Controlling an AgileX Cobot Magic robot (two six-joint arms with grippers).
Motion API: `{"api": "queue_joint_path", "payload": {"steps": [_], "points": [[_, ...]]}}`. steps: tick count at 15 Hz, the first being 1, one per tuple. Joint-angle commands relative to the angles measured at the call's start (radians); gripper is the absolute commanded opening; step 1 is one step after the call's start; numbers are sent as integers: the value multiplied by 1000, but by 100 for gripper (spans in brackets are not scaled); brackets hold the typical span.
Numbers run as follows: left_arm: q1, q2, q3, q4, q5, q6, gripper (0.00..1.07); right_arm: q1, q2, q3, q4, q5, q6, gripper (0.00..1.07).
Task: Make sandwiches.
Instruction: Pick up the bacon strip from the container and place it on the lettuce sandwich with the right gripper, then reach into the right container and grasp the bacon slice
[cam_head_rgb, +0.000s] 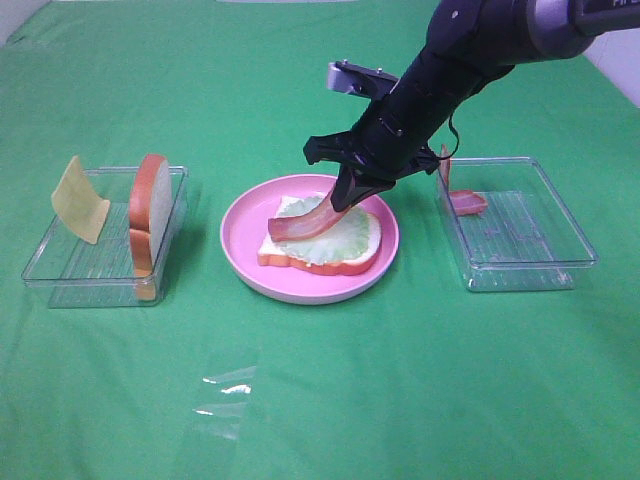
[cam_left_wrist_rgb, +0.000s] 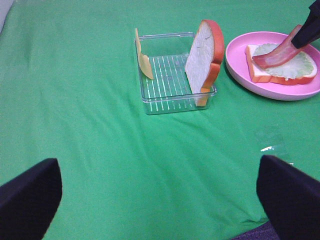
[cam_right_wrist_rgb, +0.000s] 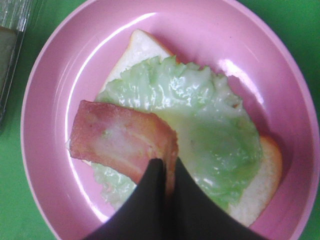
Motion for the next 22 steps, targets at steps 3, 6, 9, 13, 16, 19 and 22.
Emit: {"api": "queue_joint_path", "payload": {"steps": [3, 6, 9, 13, 16, 19, 22], "points": [[-4, -14, 0, -9, -10, 0, 98, -2, -10, -25, -8, 69, 40, 50], [-4, -14, 0, -9, -10, 0, 98, -2, -10, -125, -71, 212, 60, 96], [-4, -14, 0, -9, -10, 0, 98, -2, -10, -300, -146, 429, 95, 96], [-4, -14, 0, -9, -10, 0, 98, -23, -10, -478, -327, 528, 203, 96], [-4, -14, 0, -9, -10, 0, 98, -137, 5, -482, -329, 519, 222, 96], [-4, -14, 0, -9, -10, 0, 98, -227, 44, -482, -263, 500, 226, 96], [-4, -14, 0, -9, -10, 0, 98, -236, 79, -482, -238, 485, 226, 96]]}}
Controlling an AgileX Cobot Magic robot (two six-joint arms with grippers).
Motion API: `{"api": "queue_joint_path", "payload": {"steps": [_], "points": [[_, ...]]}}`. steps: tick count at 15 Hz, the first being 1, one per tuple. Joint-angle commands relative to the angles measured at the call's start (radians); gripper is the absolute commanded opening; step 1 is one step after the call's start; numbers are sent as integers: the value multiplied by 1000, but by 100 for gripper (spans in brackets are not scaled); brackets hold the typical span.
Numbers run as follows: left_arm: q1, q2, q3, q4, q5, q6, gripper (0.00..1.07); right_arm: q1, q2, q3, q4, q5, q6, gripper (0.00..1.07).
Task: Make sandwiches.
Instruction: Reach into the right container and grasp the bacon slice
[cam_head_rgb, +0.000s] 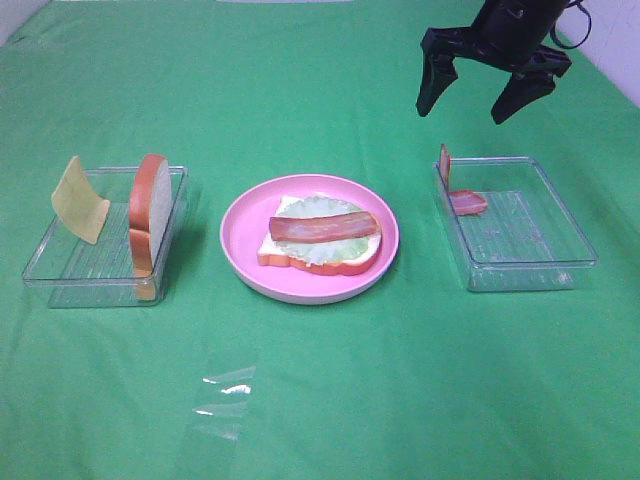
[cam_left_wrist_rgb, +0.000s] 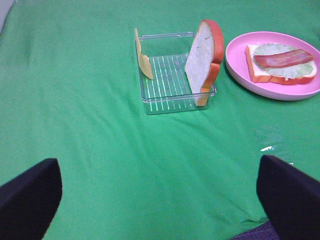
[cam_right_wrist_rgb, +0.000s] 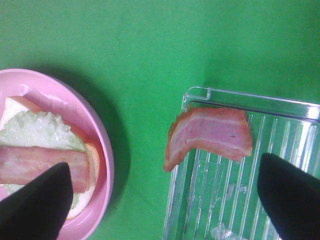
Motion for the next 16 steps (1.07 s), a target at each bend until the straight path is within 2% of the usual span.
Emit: {"api": "queue_joint_path", "payload": {"steps": [1, 8, 12, 13, 16], "points": [[-4, -14, 0, -9, -10, 0, 98, 2, 28, -3, 44, 39, 4, 96], [-4, -14, 0, -9, -10, 0, 98, 2, 117, -3, 51, 21, 33, 96], [-4, -14, 0, -9, -10, 0, 98, 2, 150, -3, 51, 12, 44, 91], [-4, -14, 0, -9, -10, 0, 98, 2, 150, -3, 51, 3, 44, 87], [-4, -14, 0, -9, -10, 0, 98, 2, 150, -3, 51, -16, 44, 61]]}}
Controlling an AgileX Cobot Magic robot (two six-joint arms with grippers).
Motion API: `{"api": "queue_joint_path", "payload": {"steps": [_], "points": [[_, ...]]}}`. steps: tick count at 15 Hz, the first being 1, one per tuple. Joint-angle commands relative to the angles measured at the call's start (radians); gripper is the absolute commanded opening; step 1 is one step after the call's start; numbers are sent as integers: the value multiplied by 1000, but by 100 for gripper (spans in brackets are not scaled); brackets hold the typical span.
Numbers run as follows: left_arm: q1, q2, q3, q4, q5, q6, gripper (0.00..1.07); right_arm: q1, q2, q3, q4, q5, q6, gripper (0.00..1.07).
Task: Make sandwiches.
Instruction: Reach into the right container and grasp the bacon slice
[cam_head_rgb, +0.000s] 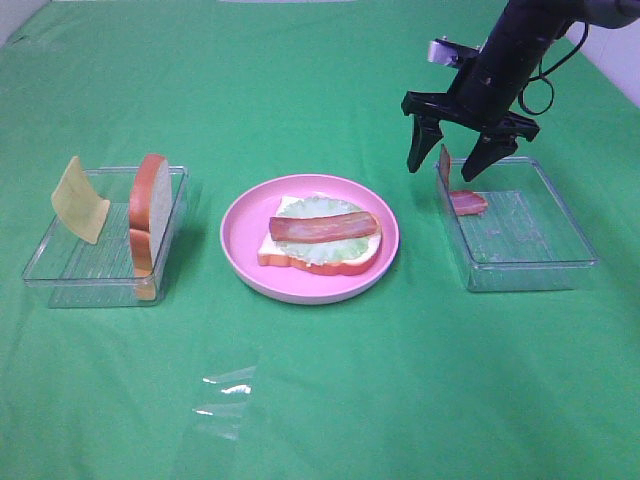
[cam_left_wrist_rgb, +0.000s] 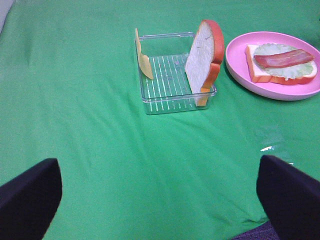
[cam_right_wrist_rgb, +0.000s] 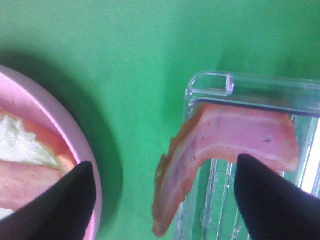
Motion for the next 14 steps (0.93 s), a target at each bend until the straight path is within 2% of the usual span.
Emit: {"api": "queue_joint_path", "payload": {"steps": [1, 11, 14], "points": [[-4, -14, 0, -9, -10, 0, 98, 0, 2, -3, 3, -8, 11, 55], [-4, -14, 0, -9, -10, 0, 98, 0, 2, -3, -9, -5, 10, 52], [-4, -14, 0, -9, -10, 0, 98, 0, 2, -3, -45, -6, 10, 33]]}}
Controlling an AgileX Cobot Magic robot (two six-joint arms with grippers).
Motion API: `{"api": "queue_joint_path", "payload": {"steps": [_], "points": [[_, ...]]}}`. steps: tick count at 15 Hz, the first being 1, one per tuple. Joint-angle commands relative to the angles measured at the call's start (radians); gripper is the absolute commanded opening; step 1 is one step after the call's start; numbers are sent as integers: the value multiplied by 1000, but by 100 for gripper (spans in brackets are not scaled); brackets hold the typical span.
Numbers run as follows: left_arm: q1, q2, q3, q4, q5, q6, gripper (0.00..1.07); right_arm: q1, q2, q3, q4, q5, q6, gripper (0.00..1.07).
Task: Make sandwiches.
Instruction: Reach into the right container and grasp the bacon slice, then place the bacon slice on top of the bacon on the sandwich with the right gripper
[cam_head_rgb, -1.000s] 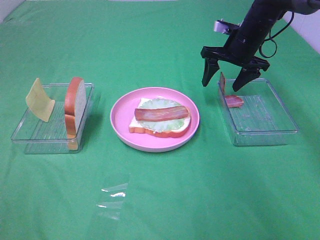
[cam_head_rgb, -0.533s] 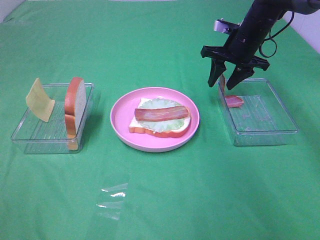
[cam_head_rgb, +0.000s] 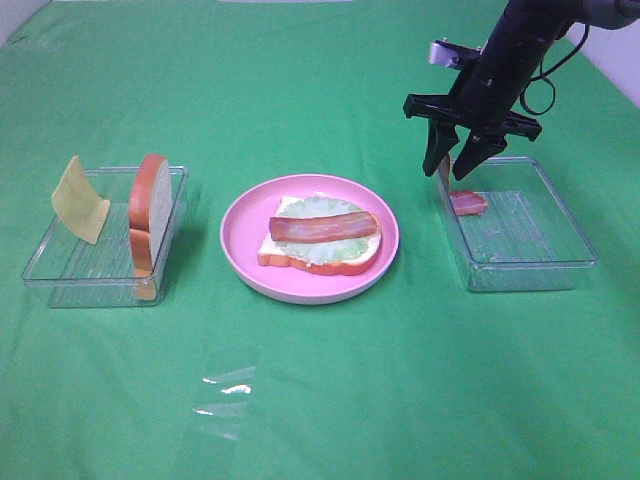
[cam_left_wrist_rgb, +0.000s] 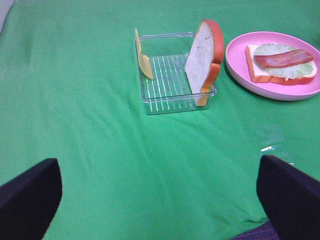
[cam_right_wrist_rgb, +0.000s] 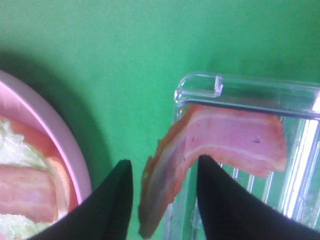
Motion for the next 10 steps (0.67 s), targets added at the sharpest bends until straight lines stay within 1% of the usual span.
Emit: {"api": "queue_joint_path", "payload": {"steps": [1, 3, 4, 5, 6, 10], "points": [[-4, -14, 0, -9, -10, 0, 98, 0, 2, -3, -33, -5, 10, 27], [-4, -14, 0, -9, -10, 0, 98, 0, 2, -3, -53, -5, 10, 16], [-4, -14, 0, -9, -10, 0, 98, 0, 2, -3, -53, -5, 10, 12], [-4, -14, 0, -9, -10, 0, 98, 0, 2, -3, -53, -5, 10, 4], [-4, -14, 0, -9, -10, 0, 98, 0, -2, -3, -53, -3, 10, 0], [-4, -14, 0, -9, -10, 0, 98, 0, -34, -4, -44, 41, 10, 0]]}}
